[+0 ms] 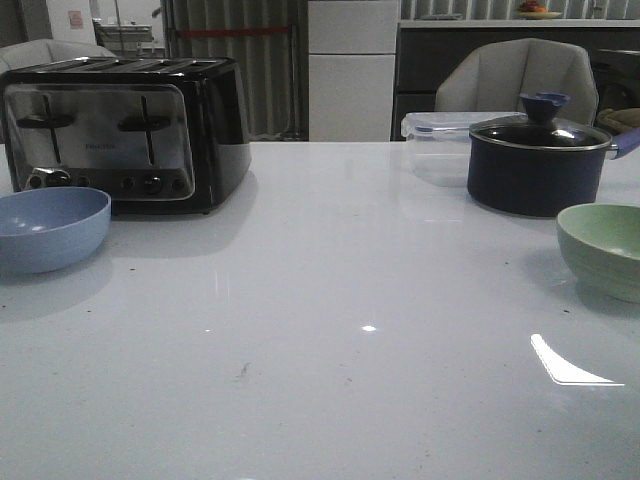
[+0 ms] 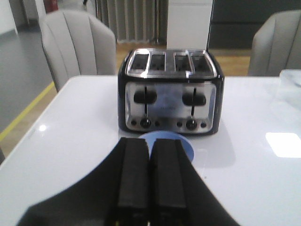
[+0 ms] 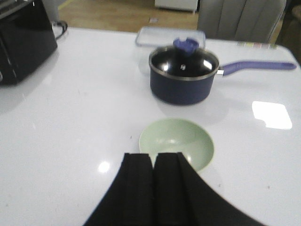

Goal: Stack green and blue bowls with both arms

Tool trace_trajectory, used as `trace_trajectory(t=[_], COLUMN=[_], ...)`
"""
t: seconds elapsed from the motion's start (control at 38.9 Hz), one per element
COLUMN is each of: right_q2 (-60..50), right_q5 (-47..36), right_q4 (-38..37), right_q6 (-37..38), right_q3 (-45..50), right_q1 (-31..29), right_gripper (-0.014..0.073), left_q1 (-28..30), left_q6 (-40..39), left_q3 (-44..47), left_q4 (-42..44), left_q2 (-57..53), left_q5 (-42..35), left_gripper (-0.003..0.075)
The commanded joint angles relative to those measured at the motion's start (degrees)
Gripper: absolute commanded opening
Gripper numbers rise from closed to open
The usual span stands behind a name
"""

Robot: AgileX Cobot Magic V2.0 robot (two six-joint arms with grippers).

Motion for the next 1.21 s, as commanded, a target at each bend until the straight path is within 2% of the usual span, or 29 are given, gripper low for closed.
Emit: trace_trajectory(t=[0.0, 0.23, 0.62, 0.69, 0.77, 0.82, 0.93, 0.98, 1.05, 1.18], right_q2=[3.3, 6.98, 7.25, 7.25, 7.25, 7.25, 7.25, 7.25, 7.25, 7.25], right_q5=[0.26, 4.77, 8.28, 8.7, 8.85, 8.85, 8.68, 8.61, 8.61, 8.84], right_q4=[0.23, 0.23, 0.19, 0.19, 0.19, 0.19, 0.19, 0.19, 0.19, 0.24], right_q6=[-0.53, -0.53, -0.53, -0.53, -0.53, -0.53, -0.53, -0.53, -0.53, -0.53], right_q3=[-1.99, -1.53, -1.53, -1.53, -1.53, -1.53, -1.53, -1.53, -1.53, -1.53], right_q1=[-0.22, -0.22, -0.22, -0.22, -0.22, -0.22, -0.22, -0.22, -0.22, -0.22], right_gripper=[0.0005, 0.0005, 0.0006, 0.0035, 0.0136, 0.0227, 0.0402, 0.0475, 0.0513, 0.0506], left_q1=[0.21, 0.21, 0.21, 0.21, 0.21, 0.21, 0.21, 0.21, 0.21, 0.21], left_q6=[-0.65, -0.65, -0.65, -0.65, -0.65, -0.65, -0.65, -0.65, -0.65, -0.65], left_q3=[-2.08, -1.97, -1.59, -1.59, -1.59, -1.59, -1.59, -1.59, -1.59, -1.59], left_q4=[-0.47, -0.47, -0.82, -0.82, -0.82, -0.82, -0.82, -0.82, -0.82, -0.82], left_q2=[3.2, 6.32, 6.44, 6.57, 6.57, 6.57, 6.57, 6.57, 6.57, 6.57], left_q5=[-2.06, 3.03, 3.07, 3.21, 3.53, 3.8, 4.03, 4.03, 4.03, 4.03], left_gripper=[0.0098, 0.0098, 0.0102, 0.0115, 0.0185, 0.0268, 0.0492, 0.0565, 0.0604, 0.0603])
